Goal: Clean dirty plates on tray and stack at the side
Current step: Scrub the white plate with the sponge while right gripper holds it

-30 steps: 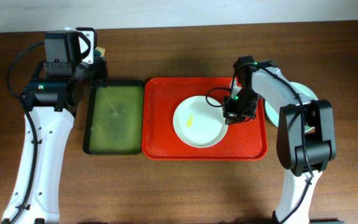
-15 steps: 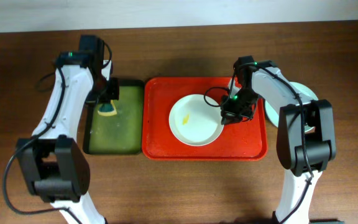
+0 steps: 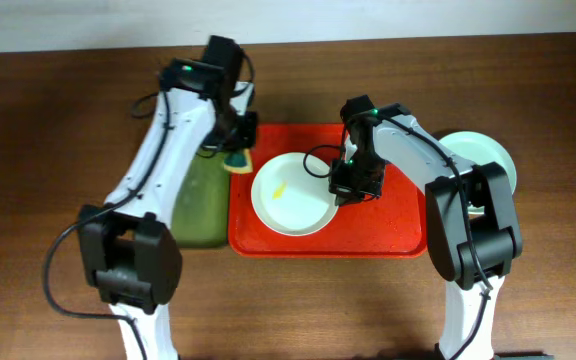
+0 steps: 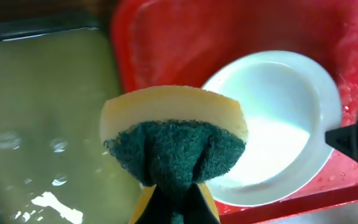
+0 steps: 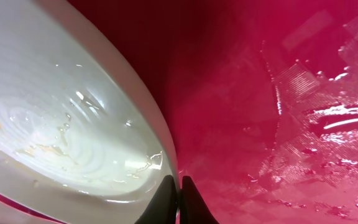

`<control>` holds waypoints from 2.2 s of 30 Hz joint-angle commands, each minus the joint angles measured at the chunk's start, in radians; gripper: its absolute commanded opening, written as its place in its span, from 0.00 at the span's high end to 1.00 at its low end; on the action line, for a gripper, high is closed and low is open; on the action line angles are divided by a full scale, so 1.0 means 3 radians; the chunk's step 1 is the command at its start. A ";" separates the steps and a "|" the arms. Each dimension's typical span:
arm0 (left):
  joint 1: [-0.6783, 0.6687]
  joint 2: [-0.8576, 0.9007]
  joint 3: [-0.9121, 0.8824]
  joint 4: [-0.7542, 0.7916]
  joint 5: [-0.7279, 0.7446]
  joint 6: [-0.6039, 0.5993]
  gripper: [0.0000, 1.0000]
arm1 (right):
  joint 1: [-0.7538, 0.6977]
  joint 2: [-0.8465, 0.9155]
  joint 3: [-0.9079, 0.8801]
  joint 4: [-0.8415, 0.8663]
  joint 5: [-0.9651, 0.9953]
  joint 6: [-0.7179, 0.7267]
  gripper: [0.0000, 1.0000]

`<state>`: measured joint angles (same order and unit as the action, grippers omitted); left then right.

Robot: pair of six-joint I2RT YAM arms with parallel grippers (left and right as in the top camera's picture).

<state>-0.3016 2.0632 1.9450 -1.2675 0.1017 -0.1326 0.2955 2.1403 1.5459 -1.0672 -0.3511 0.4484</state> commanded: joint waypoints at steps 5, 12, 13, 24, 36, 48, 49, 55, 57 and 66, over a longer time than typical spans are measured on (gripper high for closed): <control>-0.0426 0.0504 0.0052 0.0273 0.0018 -0.0039 1.00 | 0.0022 -0.0019 -0.0018 0.0032 0.0186 -0.0168 0.96; -0.0479 0.0777 0.0000 0.0350 -0.0202 -0.0039 1.00 | 0.0022 -0.0019 -0.0018 0.0046 0.0188 -0.0168 0.96; -0.0493 0.0777 -0.0053 0.0392 -0.0202 -0.0039 1.00 | 0.0022 -0.0019 -0.0018 0.0047 0.0187 -0.0168 0.96; -0.0821 0.0699 -0.0694 0.0774 0.0406 0.0159 1.00 | 0.0022 -0.0019 -0.0018 0.0047 0.0188 -0.0168 0.96; -0.0548 0.0209 -0.0732 0.0793 0.0071 0.0069 1.00 | 0.0022 -0.0019 -0.0018 0.0057 0.0189 -0.0169 0.96; -0.0558 0.0177 -0.1188 0.1212 0.1170 -0.0025 1.00 | 0.0022 -0.0019 -0.0018 0.0070 0.0189 -0.0169 0.96; -0.0512 0.0155 -0.0980 0.1110 0.1024 -0.0027 1.00 | 0.0022 -0.0019 -0.0018 0.0070 0.0189 -0.0169 0.96; -0.0462 0.0169 -0.0704 0.0874 0.0069 -0.0041 1.00 | 0.0022 -0.0019 -0.0018 0.0097 0.0189 -0.0169 0.96; -0.0518 0.0172 -0.0885 0.0964 0.0066 -0.0041 1.00 | 0.0022 -0.0019 -0.0018 0.0095 0.0189 -0.0169 0.96; -0.0629 0.0172 -0.1635 0.1682 -0.0155 -0.0402 1.00 | 0.0022 -0.0019 -0.0018 0.0094 0.0189 -0.0169 0.96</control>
<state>-0.5037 2.0991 1.4921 -0.7628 -0.0269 -0.2295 0.2955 2.1403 1.5463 -1.0428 -0.3328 0.4065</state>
